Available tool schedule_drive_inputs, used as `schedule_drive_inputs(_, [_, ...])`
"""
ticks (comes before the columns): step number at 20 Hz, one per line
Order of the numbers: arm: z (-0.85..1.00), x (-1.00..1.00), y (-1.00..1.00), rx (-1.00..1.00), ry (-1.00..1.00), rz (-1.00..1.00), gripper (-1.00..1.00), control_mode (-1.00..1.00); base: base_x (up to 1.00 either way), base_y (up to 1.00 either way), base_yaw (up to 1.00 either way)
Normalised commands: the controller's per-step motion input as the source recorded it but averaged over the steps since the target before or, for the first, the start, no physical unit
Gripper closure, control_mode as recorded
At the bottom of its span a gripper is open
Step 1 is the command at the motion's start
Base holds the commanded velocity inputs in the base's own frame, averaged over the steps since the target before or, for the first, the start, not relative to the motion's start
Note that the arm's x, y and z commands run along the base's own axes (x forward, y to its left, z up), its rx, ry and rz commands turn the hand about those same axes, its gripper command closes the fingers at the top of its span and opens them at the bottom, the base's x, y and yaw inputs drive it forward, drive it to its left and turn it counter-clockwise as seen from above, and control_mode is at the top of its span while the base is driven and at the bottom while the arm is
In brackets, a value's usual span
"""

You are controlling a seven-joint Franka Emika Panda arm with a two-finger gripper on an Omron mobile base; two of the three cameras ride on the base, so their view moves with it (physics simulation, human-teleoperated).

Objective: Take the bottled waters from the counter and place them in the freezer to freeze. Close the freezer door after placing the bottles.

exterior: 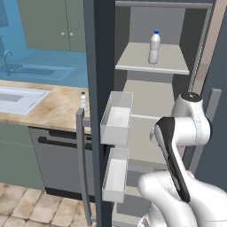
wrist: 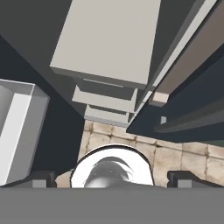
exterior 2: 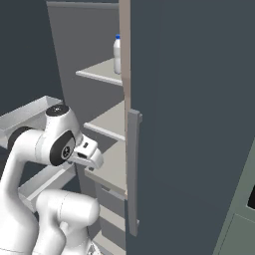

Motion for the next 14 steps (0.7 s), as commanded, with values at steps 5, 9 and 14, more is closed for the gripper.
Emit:
schedule_drive_inputs(5, [-0.02,0.0,0.0,0.0,0.0,0.0,-1.0,-1.0,0.0,0.0,0.0])
schedule_drive_inputs(9, [0.0,0.0,0.0,0.0,0.0,0.0,-1.0,-1.0,0.0,0.0,0.0])
schedule_drive_inputs(14, [0.0,0.0,0.0,0.0,0.0,0.0,-1.0,-1.0,0.0,0.0,0.0])
